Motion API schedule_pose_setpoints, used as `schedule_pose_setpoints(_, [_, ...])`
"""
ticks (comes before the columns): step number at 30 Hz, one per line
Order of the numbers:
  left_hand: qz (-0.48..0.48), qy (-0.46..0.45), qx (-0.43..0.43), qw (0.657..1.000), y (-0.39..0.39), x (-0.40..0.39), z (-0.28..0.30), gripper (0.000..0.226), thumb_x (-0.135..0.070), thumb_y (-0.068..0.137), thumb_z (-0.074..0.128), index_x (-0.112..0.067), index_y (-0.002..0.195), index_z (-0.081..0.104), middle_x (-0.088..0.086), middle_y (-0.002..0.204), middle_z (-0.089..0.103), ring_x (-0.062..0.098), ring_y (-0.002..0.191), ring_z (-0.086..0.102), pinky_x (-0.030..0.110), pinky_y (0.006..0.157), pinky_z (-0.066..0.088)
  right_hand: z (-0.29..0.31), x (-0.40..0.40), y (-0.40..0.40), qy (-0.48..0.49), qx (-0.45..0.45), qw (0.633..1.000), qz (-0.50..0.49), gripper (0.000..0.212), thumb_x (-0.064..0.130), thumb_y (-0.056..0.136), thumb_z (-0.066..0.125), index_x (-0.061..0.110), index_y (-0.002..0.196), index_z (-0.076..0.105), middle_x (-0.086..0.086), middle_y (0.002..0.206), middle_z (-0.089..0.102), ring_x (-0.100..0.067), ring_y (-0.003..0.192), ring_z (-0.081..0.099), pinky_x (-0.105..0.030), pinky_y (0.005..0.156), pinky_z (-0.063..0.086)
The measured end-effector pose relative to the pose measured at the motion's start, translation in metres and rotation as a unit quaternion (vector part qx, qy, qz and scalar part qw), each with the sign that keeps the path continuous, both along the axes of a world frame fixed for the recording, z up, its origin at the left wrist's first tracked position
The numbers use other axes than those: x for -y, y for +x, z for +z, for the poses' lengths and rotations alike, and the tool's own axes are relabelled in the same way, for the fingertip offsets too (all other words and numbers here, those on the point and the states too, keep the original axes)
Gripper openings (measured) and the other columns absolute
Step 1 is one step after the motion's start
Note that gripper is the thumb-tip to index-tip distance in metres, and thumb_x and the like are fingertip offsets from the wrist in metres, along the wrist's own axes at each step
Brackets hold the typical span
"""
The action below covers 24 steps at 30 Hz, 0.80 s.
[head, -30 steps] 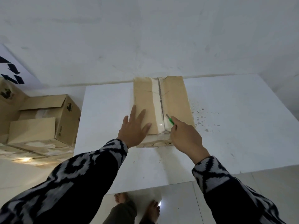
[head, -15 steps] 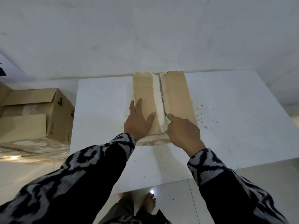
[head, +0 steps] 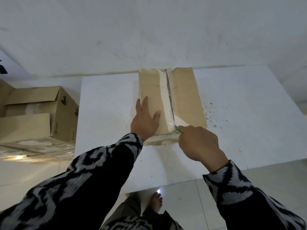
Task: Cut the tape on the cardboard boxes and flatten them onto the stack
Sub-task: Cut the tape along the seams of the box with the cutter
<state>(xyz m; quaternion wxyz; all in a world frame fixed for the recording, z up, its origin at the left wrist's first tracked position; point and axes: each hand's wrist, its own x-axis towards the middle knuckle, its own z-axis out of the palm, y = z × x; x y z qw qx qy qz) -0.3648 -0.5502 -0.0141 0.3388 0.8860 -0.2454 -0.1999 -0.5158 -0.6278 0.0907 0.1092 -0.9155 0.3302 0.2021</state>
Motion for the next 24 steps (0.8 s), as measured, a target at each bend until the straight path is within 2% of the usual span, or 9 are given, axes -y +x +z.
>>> schedule_pose_setpoints(8, [0.004, 0.002, 0.004, 1.000, -0.001, 0.001, 0.001, 0.073, -0.052, 0.099, 0.043, -0.028, 0.157, 0.006, 0.002, 0.165, 0.000, 0.038, 0.129, 0.049, 0.046, 0.103, 0.039, -0.004, -0.016, -0.012, 0.008, 0.009, 1.000, -0.026, 0.054, 0.016, 0.096, 0.038, 0.030, 0.148, 0.035, 0.004, 0.123, 0.060, -0.020, 0.105, 0.057, -0.027, 0.067, 0.034])
schedule_pose_setpoints(10, [0.009, 0.004, 0.003, 1.000, -0.002, 0.002, 0.001, 0.073, -0.052, 0.099, 0.043, -0.028, 0.157, 0.007, 0.003, 0.164, 0.001, 0.038, 0.130, 0.047, 0.047, 0.104, 0.039, -0.006, -0.021, -0.013, 0.022, 0.014, 0.999, -0.044, 0.057, 0.015, 0.096, 0.037, 0.027, 0.152, 0.031, 0.001, 0.122, 0.061, -0.021, 0.108, 0.058, -0.028, 0.070, 0.036])
schedule_pose_setpoints(12, [0.008, 0.003, 0.003, 1.000, -0.003, 0.002, 0.001, 0.073, -0.052, 0.099, 0.043, -0.028, 0.157, 0.007, 0.003, 0.164, 0.002, 0.040, 0.130, 0.046, 0.048, 0.104, 0.039, -0.010, -0.028, -0.016, 0.027, 0.023, 0.998, -0.053, 0.062, 0.014, 0.096, 0.038, 0.026, 0.155, 0.024, -0.002, 0.115, 0.062, -0.022, 0.102, 0.060, -0.028, 0.066, 0.036])
schedule_pose_setpoints(15, [0.011, 0.008, 0.003, 1.000, -0.004, 0.001, 0.003, 0.072, -0.052, 0.099, 0.042, -0.029, 0.157, 0.006, 0.002, 0.165, 0.001, 0.040, 0.132, 0.045, 0.047, 0.105, 0.038, -0.012, -0.033, -0.020, 0.033, 0.027, 0.997, -0.068, 0.067, 0.012, 0.095, 0.038, 0.028, 0.157, 0.017, 0.000, 0.099, 0.063, -0.019, 0.077, 0.055, -0.027, 0.052, 0.031])
schedule_pose_setpoints(18, [0.013, 0.011, 0.001, 1.000, -0.005, 0.001, 0.006, 0.072, -0.052, 0.099, 0.042, -0.028, 0.157, 0.006, 0.003, 0.165, 0.001, 0.039, 0.133, 0.044, 0.047, 0.106, 0.037, -0.010, -0.039, -0.034, 0.018, 0.036, 0.996, -0.078, 0.075, 0.008, 0.093, 0.038, 0.033, 0.158, 0.011, 0.005, 0.073, 0.047, -0.011, 0.058, 0.039, -0.026, 0.047, 0.026])
schedule_pose_setpoints(20, [0.009, 0.014, -0.009, 1.000, -0.005, 0.001, 0.008, 0.073, -0.052, 0.099, 0.042, -0.028, 0.157, 0.006, 0.004, 0.165, -0.001, 0.037, 0.136, 0.042, 0.047, 0.107, 0.036, -0.011, -0.037, -0.045, 0.021, 0.055, 0.994, -0.095, 0.072, 0.010, 0.095, 0.037, 0.039, 0.156, 0.013, 0.006, 0.069, 0.042, -0.009, 0.055, 0.036, -0.026, 0.046, 0.025])
schedule_pose_setpoints(22, [-0.006, 0.026, -0.008, 1.000, -0.004, -0.001, 0.009, 0.075, -0.055, 0.098, 0.043, -0.026, 0.157, 0.007, 0.006, 0.164, -0.009, 0.039, 0.142, 0.030, 0.050, 0.109, 0.033, -0.013, -0.036, -0.051, 0.029, 0.093, 0.989, -0.115, 0.063, 0.016, 0.099, 0.034, 0.044, 0.154, 0.020, 0.005, 0.068, 0.043, -0.009, 0.055, 0.037, -0.026, 0.046, 0.025])
schedule_pose_setpoints(24, [-0.056, 0.033, 0.043, 0.997, -0.003, -0.010, 0.012, 0.081, -0.060, 0.094, 0.047, -0.023, 0.156, 0.012, 0.006, 0.163, -0.015, 0.040, 0.149, 0.004, 0.053, 0.116, 0.021, -0.014, -0.037, -0.055, 0.034, 0.132, 0.982, -0.132, 0.055, 0.023, 0.102, 0.030, 0.047, 0.151, 0.024, 0.005, 0.066, 0.046, -0.009, 0.054, 0.040, -0.027, 0.046, 0.026])
